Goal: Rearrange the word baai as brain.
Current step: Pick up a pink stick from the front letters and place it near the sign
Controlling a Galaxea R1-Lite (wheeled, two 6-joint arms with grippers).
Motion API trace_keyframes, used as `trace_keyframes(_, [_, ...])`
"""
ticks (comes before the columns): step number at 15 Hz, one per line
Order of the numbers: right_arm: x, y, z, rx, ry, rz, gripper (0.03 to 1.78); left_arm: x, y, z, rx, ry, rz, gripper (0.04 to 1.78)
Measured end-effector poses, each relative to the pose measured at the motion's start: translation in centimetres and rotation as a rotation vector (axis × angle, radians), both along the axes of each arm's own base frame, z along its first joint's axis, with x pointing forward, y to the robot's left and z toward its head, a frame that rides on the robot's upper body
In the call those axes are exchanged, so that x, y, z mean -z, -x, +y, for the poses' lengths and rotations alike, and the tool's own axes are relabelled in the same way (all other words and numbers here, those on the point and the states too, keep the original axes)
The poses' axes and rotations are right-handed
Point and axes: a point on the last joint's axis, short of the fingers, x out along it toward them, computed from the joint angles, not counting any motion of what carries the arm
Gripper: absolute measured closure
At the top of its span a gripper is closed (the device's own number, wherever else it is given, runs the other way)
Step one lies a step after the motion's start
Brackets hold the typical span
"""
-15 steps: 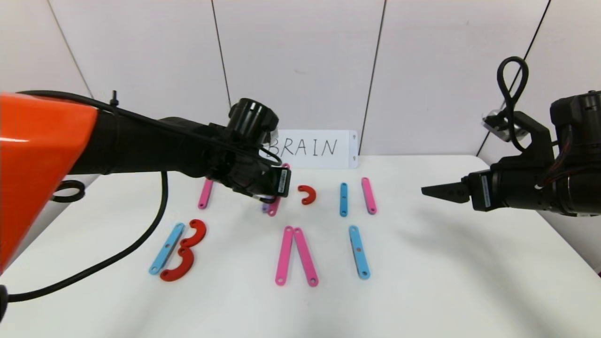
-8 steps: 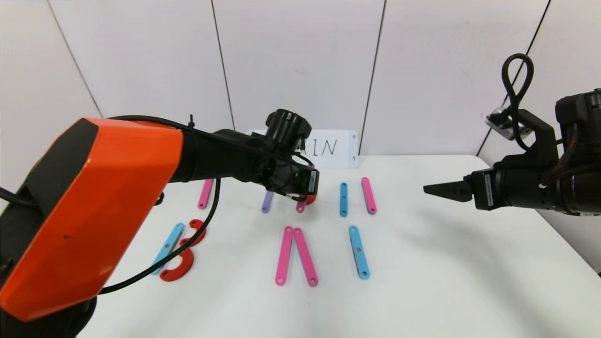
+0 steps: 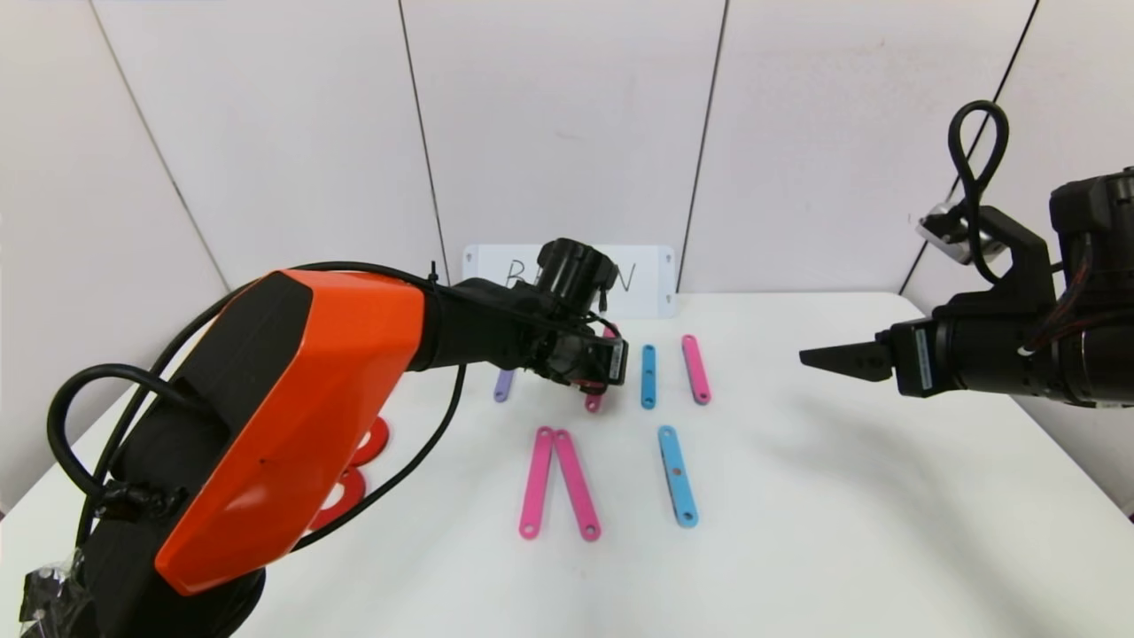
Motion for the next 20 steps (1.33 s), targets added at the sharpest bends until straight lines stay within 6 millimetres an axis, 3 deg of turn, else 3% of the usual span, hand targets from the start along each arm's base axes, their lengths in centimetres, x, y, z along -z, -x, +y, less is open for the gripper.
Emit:
trace_keyframes(6, [0.0,0.1,0.0,-0.002,0.001,-0.002,0.07,0.9,-0.2,-0.4,0.002,0.001,0.001,1.54])
trace_keyframes(9, [-0.1,0.1,0.0,-0.001,-0.001,-0.003,0.07,1.1,-0.3,-0.9,0.007,0.019,-0.021,1.39])
trace_keyframes(11, [-0.1,0.2,0.0,-0.001,-0.001,-0.005,0.07,1.3,-0.4,-1.0,0.006,0.025,-0.023,1.16])
trace_keyframes(16, [-0.1,0.2,0.0,-0.002,-0.001,-0.004,0.07,1.5,-0.4,-1.0,0.005,0.025,-0.019,0.36])
trace_keyframes(20, [-0.1,0.3,0.0,-0.001,-0.001,-0.005,0.07,0.7,-0.3,-0.8,0.003,0.037,-0.031,0.09])
